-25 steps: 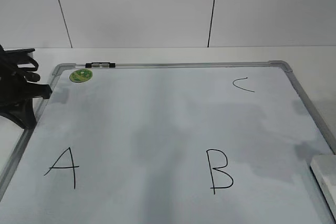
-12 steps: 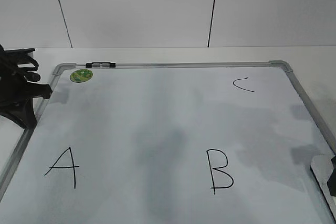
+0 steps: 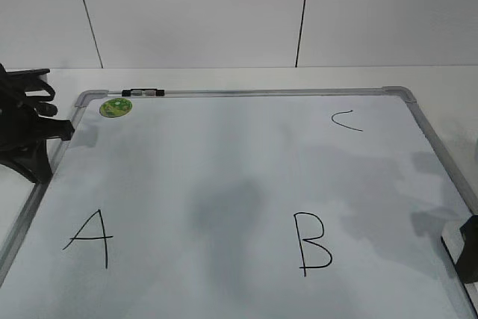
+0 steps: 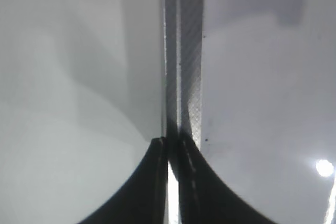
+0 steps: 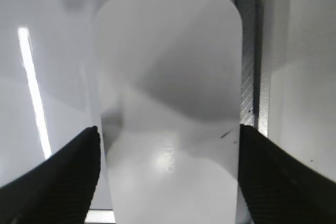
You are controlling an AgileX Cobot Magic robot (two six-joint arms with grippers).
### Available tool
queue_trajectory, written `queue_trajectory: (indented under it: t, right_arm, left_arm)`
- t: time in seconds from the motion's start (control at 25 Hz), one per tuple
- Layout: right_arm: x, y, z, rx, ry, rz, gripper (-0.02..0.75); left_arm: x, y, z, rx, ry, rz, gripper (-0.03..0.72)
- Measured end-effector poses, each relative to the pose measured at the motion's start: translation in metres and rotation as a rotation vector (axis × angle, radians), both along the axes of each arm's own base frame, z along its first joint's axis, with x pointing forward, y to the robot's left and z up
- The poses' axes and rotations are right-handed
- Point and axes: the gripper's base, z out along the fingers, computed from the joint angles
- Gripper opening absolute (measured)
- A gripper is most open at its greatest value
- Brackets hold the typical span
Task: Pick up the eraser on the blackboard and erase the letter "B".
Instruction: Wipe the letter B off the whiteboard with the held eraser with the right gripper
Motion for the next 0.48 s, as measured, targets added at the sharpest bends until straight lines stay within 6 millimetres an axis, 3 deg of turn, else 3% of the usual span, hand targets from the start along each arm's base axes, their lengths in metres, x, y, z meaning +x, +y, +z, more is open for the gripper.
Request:
queue_trajectory:
  t: [0.48]
  right_arm:
    - [0.004,0.000,-0.013,0.000,0.056,0.000,0.612]
  left_arm:
    - [0.000,0.000,0.000,0.000,0.000,0.000,0.016]
